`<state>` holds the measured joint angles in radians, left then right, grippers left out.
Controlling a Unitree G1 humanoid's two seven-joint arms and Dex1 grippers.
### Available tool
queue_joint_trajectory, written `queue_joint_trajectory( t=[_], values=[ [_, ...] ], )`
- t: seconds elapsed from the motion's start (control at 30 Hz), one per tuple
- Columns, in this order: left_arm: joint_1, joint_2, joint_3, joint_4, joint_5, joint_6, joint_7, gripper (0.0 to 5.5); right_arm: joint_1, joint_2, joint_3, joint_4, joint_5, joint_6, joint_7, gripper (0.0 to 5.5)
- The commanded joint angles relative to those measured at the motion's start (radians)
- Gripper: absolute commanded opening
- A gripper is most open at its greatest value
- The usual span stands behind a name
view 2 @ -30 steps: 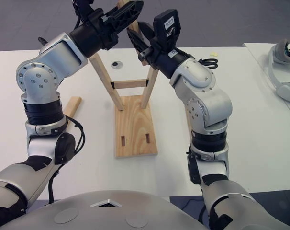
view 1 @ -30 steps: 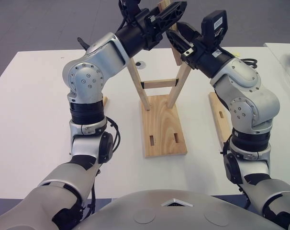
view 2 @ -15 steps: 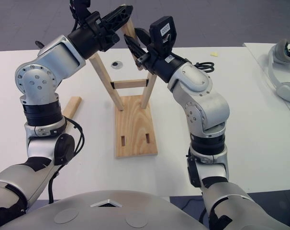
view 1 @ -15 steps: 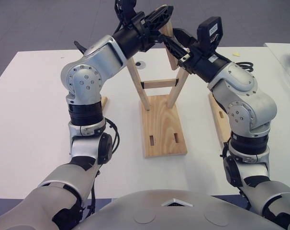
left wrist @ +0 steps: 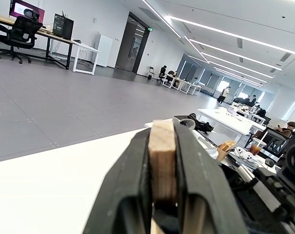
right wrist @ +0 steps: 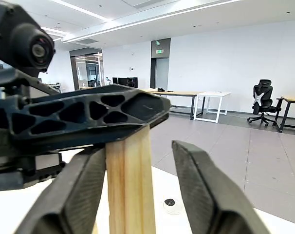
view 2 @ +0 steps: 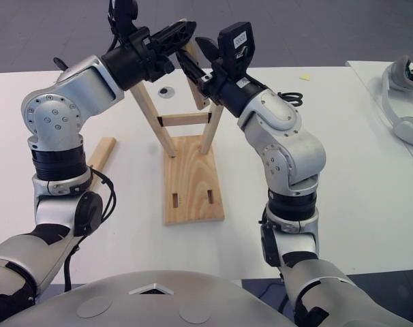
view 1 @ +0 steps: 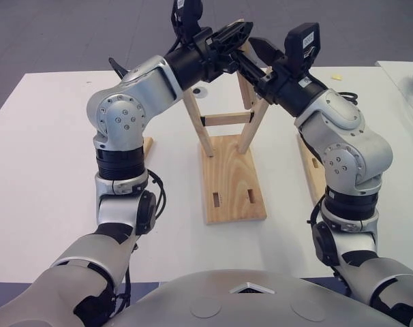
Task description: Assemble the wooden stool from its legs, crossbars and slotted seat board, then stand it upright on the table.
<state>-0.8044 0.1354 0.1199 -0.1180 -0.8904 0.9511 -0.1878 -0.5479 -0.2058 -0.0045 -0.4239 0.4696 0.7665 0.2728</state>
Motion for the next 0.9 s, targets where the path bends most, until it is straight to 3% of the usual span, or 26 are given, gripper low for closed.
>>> queue_joint_trajectory(
  t=[0.03,0.1,0.23,0.37,0.47,0.6,0.77,0.9],
  values=[
    [-0.025,0.028,0.021,0.038,0.054,-0.028,0.015,0.40,-0.022,0.006,-0.024,0.003,-0.016,-0.014,-0.034,3.13],
    [-0.072,0.069,0.066,0.052,0.079,-0.061,0.029,0.40,-0.015,0.003,-0.014,0.000,-0.023,-0.007,-0.044,3.52],
    [-0.158,0.245,0.163,0.058,0.140,-0.096,0.030,0.40,0.011,0.014,-0.006,-0.023,-0.023,0.000,-0.060,3.55],
    [-0.120,0.388,0.166,-0.063,0.226,-0.069,0.055,0.40,0.052,0.033,-0.016,-0.042,-0.033,-0.011,-0.092,3.55],
    [-0.039,0.409,0.141,-0.140,0.256,-0.049,0.053,0.40,0.101,0.047,-0.030,-0.080,-0.043,-0.012,-0.128,3.55],
    [0.223,0.430,0.148,-0.193,0.303,-0.052,0.029,0.40,0.160,0.063,-0.048,-0.099,-0.049,-0.022,-0.161,3.55],
    [0.322,0.474,0.112,-0.170,0.383,-0.103,-0.030,0.40,0.215,0.068,-0.061,-0.123,-0.055,-0.030,-0.189,3.55],
    [0.457,0.468,0.165,-0.203,0.341,-0.192,-0.173,0.40,0.280,0.083,-0.062,-0.150,-0.066,-0.043,-0.224,3.55]
  ],
)
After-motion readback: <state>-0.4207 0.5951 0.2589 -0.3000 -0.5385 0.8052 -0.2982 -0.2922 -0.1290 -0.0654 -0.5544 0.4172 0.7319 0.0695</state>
